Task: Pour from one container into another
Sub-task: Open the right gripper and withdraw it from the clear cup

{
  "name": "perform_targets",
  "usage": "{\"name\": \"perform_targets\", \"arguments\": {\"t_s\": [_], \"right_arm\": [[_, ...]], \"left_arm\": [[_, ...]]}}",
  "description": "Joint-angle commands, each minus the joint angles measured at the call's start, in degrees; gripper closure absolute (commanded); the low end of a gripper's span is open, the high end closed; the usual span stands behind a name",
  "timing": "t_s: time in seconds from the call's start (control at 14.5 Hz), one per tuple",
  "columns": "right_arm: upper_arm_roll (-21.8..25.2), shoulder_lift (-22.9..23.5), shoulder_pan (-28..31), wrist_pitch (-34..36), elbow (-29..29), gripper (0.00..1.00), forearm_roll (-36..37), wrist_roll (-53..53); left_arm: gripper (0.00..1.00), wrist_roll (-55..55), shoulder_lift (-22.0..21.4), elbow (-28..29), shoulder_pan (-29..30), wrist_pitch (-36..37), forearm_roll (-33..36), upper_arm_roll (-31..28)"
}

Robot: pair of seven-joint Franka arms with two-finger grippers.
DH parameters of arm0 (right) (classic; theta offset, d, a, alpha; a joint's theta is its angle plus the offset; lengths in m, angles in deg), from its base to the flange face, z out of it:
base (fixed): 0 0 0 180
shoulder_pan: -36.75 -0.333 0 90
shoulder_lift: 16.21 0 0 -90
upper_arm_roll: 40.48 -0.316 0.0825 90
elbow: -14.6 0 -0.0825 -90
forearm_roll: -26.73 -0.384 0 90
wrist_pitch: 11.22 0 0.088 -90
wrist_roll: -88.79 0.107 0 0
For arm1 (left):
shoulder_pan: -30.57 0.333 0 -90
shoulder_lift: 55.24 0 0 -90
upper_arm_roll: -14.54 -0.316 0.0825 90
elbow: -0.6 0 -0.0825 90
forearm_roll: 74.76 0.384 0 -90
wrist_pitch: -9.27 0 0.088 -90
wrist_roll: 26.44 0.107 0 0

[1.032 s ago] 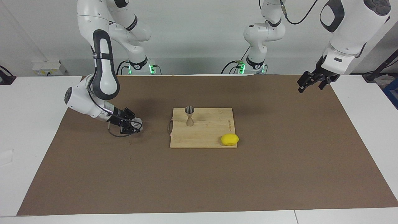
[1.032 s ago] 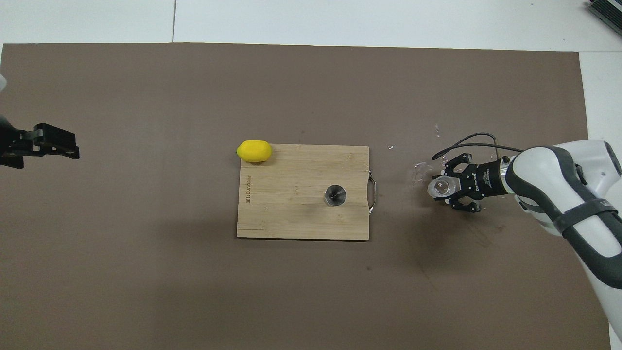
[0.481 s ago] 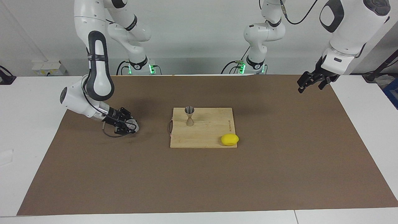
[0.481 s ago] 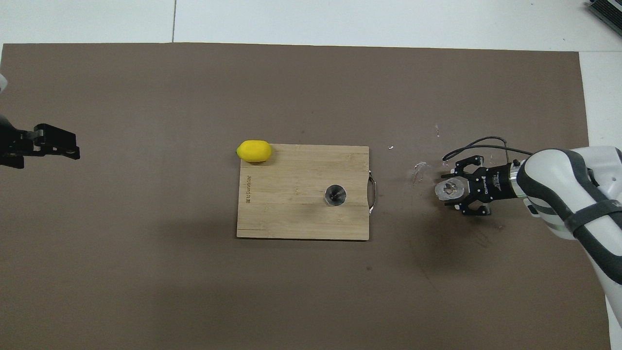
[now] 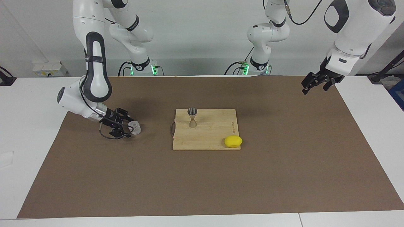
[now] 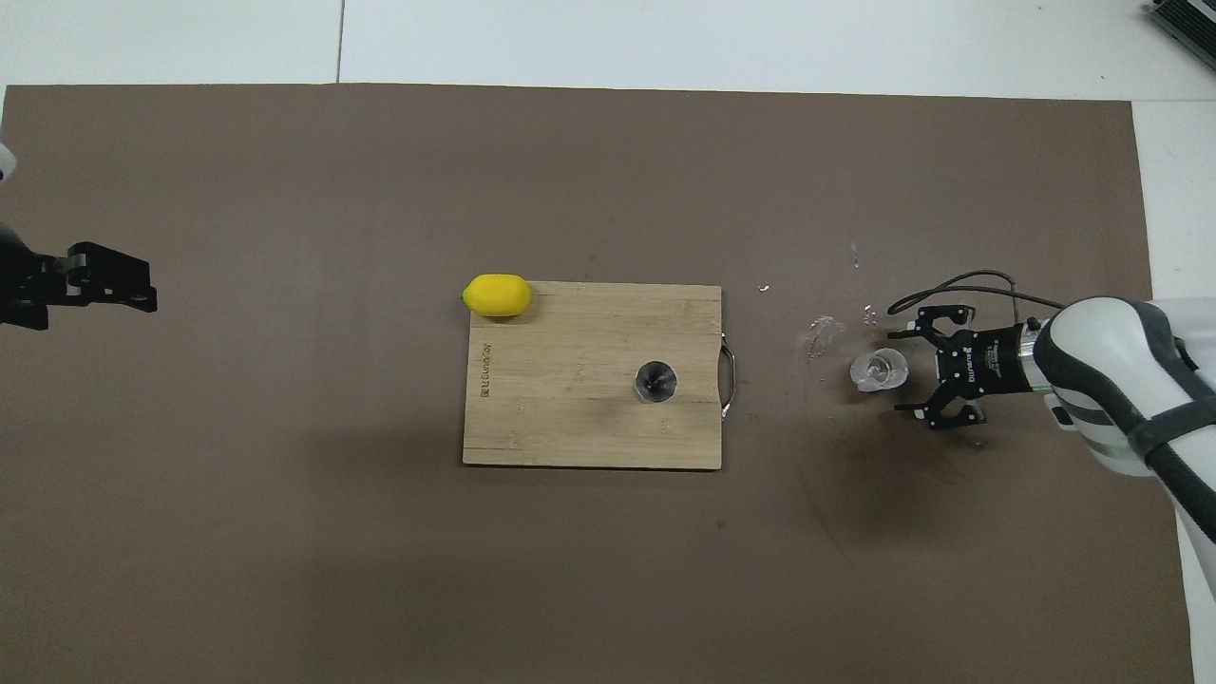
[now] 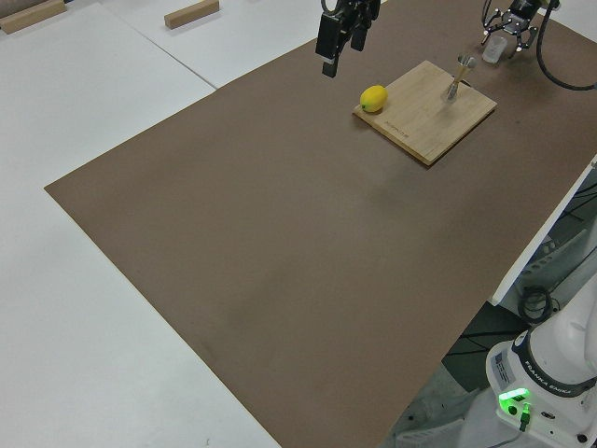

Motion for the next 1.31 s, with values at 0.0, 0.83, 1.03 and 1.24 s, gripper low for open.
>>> {"name": "perform_targets", "arguments": {"t_s": [0.0,0.83,1.03,1.24], "right_arm": [[-0.2,-3.5,0.9,-0.8,1.3,0.0,1.6,-1.8],[-1.0,-11.7,-9.5,0.4,-1.0,0.0,32.5,-23.4],[-1.0,-15.1,-12.8,1.1,-1.4,0.0,39.3,-24.2],[-1.0,-16.8,-13.6,6.2,-5.9,0.0,41.4,-25.6]], "left_arm": [[0.0,0.1,-2.4,3.2,0.0,-1.6,0.9,0.2],[0.0,0.5,-2.5,3.3,0.0,-1.7,0.9,0.2],[0.0,0.5,-2.5,3.3,0.0,-1.7,1.0,0.2],[0.0,0.5,-2.5,3.3,0.0,-1.7,0.9,0.3]]}}
